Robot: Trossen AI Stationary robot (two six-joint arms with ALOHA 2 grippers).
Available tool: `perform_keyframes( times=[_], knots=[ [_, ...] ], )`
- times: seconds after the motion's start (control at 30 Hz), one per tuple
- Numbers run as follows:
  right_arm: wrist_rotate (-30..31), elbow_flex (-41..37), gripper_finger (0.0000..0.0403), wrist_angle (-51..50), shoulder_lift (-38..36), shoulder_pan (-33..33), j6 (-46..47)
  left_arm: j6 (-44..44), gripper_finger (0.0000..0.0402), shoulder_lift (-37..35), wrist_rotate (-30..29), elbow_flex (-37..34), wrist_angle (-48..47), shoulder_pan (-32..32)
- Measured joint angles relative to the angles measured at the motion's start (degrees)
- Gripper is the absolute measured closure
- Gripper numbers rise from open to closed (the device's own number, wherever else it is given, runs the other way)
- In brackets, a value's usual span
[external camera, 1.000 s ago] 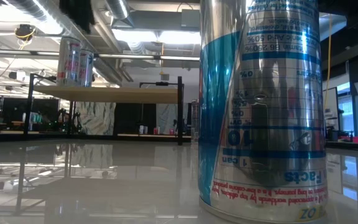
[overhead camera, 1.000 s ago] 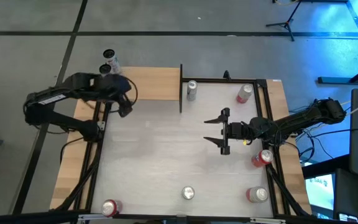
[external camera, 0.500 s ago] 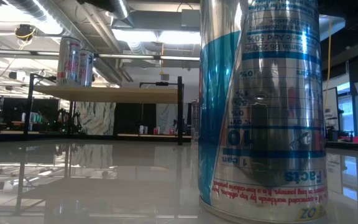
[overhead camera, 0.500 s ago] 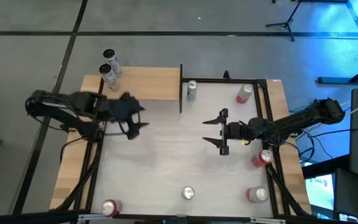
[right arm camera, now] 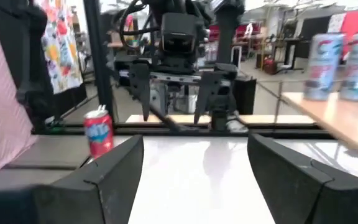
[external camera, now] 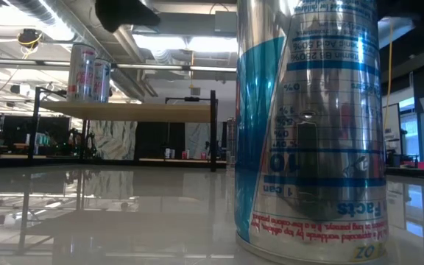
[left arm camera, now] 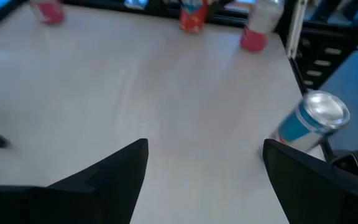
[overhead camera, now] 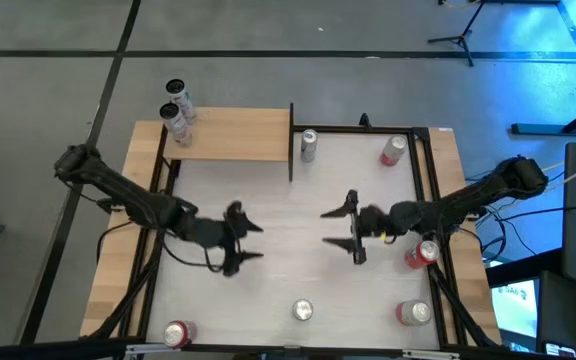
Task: Place canned beverage on shelf
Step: Put the bottom blue soda can on the shelf
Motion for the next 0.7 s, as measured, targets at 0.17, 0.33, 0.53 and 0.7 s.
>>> perform_keyframes(
  times=[0.17, 0.33, 0.53, 0.7],
  knots=[
    [3.44, 6.41, 0.0116, -5.11, 6.31, 6.67, 0.0, -1.03, 0.0094, 7.77, -0.43, -0.37, 7.63, -3.83],
    [7.63, 13.8, 0.0116, -17.0, 11.25, 12.43, 1.46, -3.37, 0.0094, 14.25, -0.31, -0.37, 12.91, -7.36],
    [9.99, 16.96, 0.0116, -22.63, 16.66, 17.89, 9.52, -5.51, 0.0094, 21.22, -0.91, -0.37, 21.35, -9.5],
    [10.65, 17.07, 0.0116, -22.5, 21.15, 21.67, 13.94, -5.58, 0.0094, 26.19, -0.82, -0.36, 28.67, -10.15]
  ],
)
